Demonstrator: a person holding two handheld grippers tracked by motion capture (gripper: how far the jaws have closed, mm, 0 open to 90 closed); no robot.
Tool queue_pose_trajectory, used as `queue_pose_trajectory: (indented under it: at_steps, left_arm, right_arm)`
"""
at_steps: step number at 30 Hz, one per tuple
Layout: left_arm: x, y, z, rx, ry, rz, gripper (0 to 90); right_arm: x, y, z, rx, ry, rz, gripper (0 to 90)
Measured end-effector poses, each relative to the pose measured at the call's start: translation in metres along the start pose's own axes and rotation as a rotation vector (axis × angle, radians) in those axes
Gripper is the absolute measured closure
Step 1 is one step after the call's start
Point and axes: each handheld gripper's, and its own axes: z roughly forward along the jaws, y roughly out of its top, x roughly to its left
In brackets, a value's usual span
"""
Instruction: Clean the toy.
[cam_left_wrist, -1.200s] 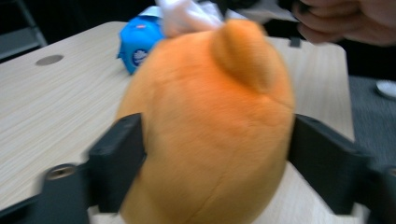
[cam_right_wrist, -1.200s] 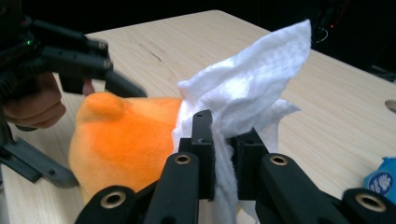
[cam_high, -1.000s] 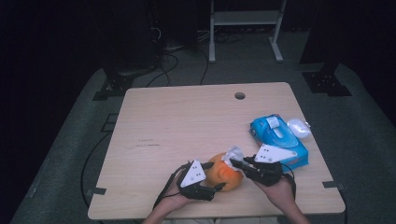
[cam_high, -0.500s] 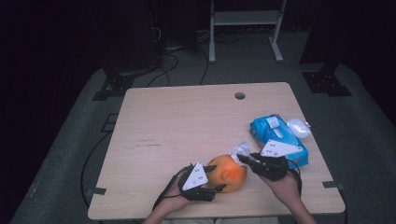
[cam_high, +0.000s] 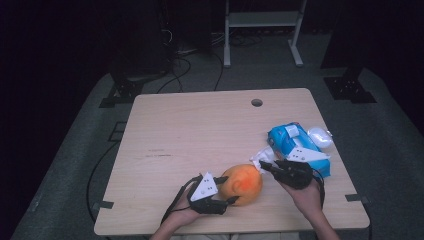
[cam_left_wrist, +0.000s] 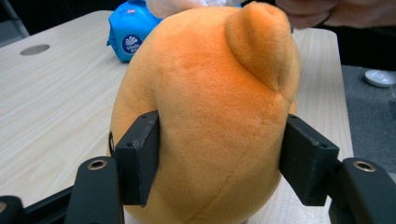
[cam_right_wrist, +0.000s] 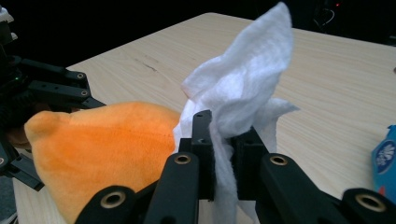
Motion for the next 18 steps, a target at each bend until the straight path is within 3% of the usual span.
queue_pose_trajectory:
  at_steps: [2,5,8,10,15,18]
  left_arm:
    - [0.001,0.0,0.0,-0.001,0.001,-0.01,35.8]
    - [0.002,-0.001,-0.002,-0.004,-0.002,-0.011,35.8]
    - [0.003,-0.002,-0.003,0.002,-0.003,-0.011,35.7]
    - [0.003,-0.002,-0.004,0.004,-0.004,-0.013,35.7]
    - [0.005,-0.003,-0.005,0.001,-0.002,-0.02,35.5]
    - [0.006,-0.004,-0.003,-0.015,-0.002,-0.04,35.3]
  right_arm:
    - [-0.009,-0.006,0.004,0.002,0.009,0.055,81.0]
    - [-0.016,-0.012,0.004,0.008,0.0,0.099,81.0]
    - [-0.006,-0.004,-0.001,-0.032,0.034,0.074,81.0]
    - [0.0,-0.002,0.0,-0.032,0.036,0.048,81.0]
    - [-0.009,-0.012,0.007,0.003,0.027,0.104,81.0]
    - [0.003,0.0,-0.001,-0.045,0.051,0.06,81.0]
